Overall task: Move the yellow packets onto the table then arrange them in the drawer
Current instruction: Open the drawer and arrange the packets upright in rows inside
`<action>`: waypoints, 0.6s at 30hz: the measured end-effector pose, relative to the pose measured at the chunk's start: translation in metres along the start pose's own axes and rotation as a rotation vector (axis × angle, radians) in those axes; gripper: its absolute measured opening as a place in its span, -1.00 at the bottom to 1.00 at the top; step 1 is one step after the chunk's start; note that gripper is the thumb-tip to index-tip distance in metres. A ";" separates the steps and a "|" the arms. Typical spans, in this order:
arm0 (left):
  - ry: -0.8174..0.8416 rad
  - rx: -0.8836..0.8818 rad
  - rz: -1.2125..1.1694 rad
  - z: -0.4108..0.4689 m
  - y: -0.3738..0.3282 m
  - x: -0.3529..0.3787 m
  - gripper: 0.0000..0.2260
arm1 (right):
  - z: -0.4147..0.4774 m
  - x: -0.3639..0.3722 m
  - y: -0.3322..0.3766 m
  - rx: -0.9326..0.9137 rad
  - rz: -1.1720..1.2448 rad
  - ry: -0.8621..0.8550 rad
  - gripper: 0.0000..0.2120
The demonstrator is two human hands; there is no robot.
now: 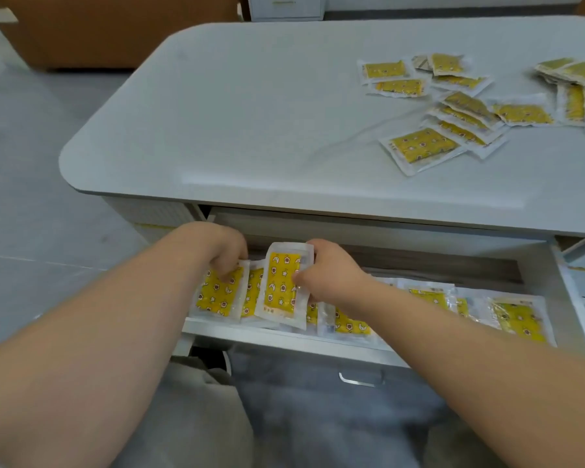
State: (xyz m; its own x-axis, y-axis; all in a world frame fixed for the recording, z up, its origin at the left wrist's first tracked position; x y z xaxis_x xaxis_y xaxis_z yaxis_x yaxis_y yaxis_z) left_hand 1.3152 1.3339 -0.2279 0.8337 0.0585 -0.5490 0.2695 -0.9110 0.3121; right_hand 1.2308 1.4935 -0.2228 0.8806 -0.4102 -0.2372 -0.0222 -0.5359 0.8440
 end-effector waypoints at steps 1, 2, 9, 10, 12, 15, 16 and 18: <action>-0.020 -0.014 -0.014 0.001 0.002 0.003 -0.56 | 0.002 0.003 -0.002 0.004 0.002 -0.002 -0.76; -0.040 -0.032 -0.030 0.002 0.003 0.005 -0.57 | 0.005 0.005 -0.004 0.011 -0.002 -0.003 -0.75; -0.153 -0.115 -0.062 0.001 0.011 0.011 -0.62 | 0.019 0.012 -0.016 0.082 -0.065 -0.015 -0.68; -0.156 -0.109 -0.064 0.001 0.011 0.011 -0.62 | 0.021 0.012 -0.017 0.086 -0.074 -0.014 -0.65; -0.173 -0.085 -0.088 0.000 0.011 0.008 -0.64 | 0.025 0.014 -0.016 0.085 -0.093 -0.012 -0.58; -0.205 -0.049 -0.103 0.001 0.008 0.002 -0.67 | 0.030 0.016 -0.014 0.078 -0.118 -0.018 -0.53; -0.207 -0.048 -0.103 0.001 0.007 0.001 -0.66 | 0.031 0.016 -0.013 0.078 -0.126 -0.020 -0.54; -0.204 -0.063 -0.089 0.003 0.006 0.004 -0.63 | 0.032 0.016 -0.013 0.081 -0.147 -0.020 -0.55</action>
State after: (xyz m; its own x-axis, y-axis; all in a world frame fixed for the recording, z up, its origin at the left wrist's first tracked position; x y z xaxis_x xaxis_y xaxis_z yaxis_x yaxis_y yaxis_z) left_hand 1.3189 1.3273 -0.2302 0.6921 0.0476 -0.7202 0.3724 -0.8783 0.2998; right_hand 1.2299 1.4706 -0.2530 0.8676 -0.3369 -0.3656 0.0677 -0.6485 0.7582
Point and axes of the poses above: each hand's wrist, its own z-axis towards the middle knuckle, its own x-axis out of the palm, y = z × x, the point moved 8 cm from there along z, towards the middle knuckle, and after that the axes turned 9 degrees about z, right-handed, at the moved point
